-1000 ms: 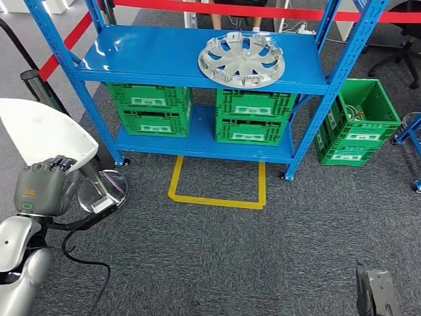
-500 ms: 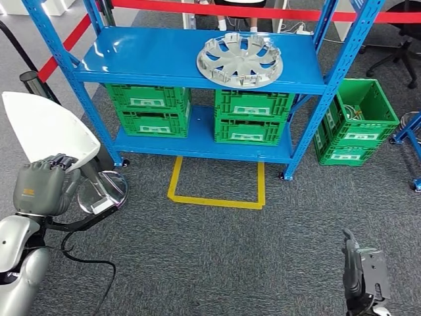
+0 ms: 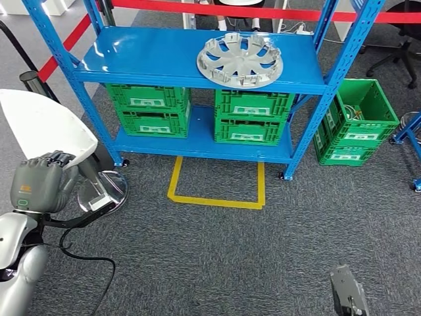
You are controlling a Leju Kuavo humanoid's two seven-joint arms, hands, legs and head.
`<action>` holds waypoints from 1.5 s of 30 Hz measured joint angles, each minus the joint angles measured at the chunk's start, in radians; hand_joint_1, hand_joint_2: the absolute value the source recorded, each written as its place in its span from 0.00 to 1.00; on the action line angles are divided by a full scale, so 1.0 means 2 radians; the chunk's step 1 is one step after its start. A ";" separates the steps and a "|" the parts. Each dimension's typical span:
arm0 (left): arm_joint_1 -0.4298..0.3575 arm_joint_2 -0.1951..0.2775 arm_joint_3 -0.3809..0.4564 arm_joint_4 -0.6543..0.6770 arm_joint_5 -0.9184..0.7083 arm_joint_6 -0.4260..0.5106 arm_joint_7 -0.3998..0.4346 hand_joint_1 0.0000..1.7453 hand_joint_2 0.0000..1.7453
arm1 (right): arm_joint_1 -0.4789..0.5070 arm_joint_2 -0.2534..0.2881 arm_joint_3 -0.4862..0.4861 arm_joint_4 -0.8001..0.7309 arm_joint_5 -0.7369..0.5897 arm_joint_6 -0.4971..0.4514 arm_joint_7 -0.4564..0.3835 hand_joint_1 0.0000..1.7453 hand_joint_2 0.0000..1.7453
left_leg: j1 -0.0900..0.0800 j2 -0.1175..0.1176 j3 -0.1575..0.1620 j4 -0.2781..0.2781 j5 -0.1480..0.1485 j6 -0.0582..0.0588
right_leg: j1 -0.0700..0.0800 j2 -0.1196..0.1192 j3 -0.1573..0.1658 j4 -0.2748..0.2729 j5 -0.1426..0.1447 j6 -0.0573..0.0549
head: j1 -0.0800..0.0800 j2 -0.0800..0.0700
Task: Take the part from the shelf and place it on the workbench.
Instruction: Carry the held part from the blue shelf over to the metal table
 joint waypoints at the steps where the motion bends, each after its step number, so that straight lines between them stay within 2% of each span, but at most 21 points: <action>1: -0.001 0.002 0.000 0.000 0.000 0.000 0.001 0.89 1.00 | 0.000 -0.001 -0.013 0.022 0.024 -0.005 -0.003 0.00 0.00 | 0.000 0.000 0.000 0.000 0.000 0.000 | 0.000 0.000 0.000 0.000 0.000 0.000 | 0.000 0.000; 5: -0.006 0.009 0.000 0.000 0.001 -0.001 0.003 0.89 1.00 | 0.000 0.002 -0.076 0.090 0.132 0.001 -0.009 0.00 0.00 | 0.000 0.000 0.000 0.000 0.000 0.000 | 0.000 0.000 0.000 0.000 0.000 0.000 | 0.000 0.000; 10: -0.008 0.014 0.000 0.000 0.001 -0.002 0.007 0.89 1.00 | -0.009 0.029 -0.172 0.105 0.267 0.072 -0.034 0.00 0.00 | 0.000 0.000 0.000 0.000 0.000 -0.001 | 0.000 0.001 -0.001 0.000 0.000 0.000 | 0.000 0.000; 15: -0.008 0.016 0.000 0.000 0.001 -0.003 0.008 0.89 1.00 | -0.027 0.053 -0.243 0.111 0.312 0.114 -0.095 0.00 0.00 | 0.000 0.001 0.000 0.000 0.000 -0.001 | 0.000 0.001 -0.001 0.000 0.000 0.000 | 0.000 0.000; 25: -0.012 0.017 -0.001 0.000 -0.001 -0.011 0.005 0.89 1.00 | -0.039 0.067 -0.261 0.135 0.379 0.097 -0.114 0.00 0.00 | 0.000 0.001 0.000 0.000 0.000 -0.001 | 0.000 0.001 -0.001 0.000 0.000 -0.001 | 0.000 0.000; 30: -0.013 0.017 -0.002 0.000 0.004 -0.013 0.004 0.89 1.00 | -0.039 0.070 -0.270 0.145 0.428 0.089 -0.092 0.00 0.00 | 0.000 0.001 0.000 0.000 0.000 -0.001 | 0.000 0.001 -0.001 0.000 0.000 -0.001 | 0.000 0.000; 32: -0.012 0.017 -0.002 0.000 0.013 -0.015 0.004 0.89 1.00 | -0.039 0.070 -0.281 0.148 0.430 0.085 -0.073 0.00 0.00 | 0.000 0.001 0.000 0.000 0.000 -0.001 | 0.000 0.001 -0.001 0.000 0.000 -0.001 | 0.000 0.000; 39: 0.003 0.015 0.001 -0.001 0.039 -0.023 0.005 0.89 1.00 | -0.039 0.071 -0.317 0.162 0.371 0.084 -0.027 0.00 0.00 | 0.000 0.001 0.000 0.000 0.000 -0.001 | 0.000 0.001 -0.001 0.000 0.000 -0.001 | 0.000 0.000; 42: 0.006 0.015 0.002 -0.003 0.049 -0.031 0.002 0.89 1.00 | -0.032 0.072 -0.308 0.167 0.297 0.078 0.011 0.00 0.00 | 0.000 0.001 0.000 0.000 0.000 -0.001 | 0.000 0.001 0.000 0.000 0.000 -0.001 | 0.000 0.000; 45: 0.009 0.013 0.002 -0.004 0.062 -0.038 -0.004 0.89 1.00 | -0.012 0.073 -0.264 0.166 0.205 0.069 0.058 0.00 0.00 | 0.000 0.001 0.000 0.000 0.000 -0.001 | 0.000 0.001 0.000 0.000 0.000 -0.001 | 0.000 0.000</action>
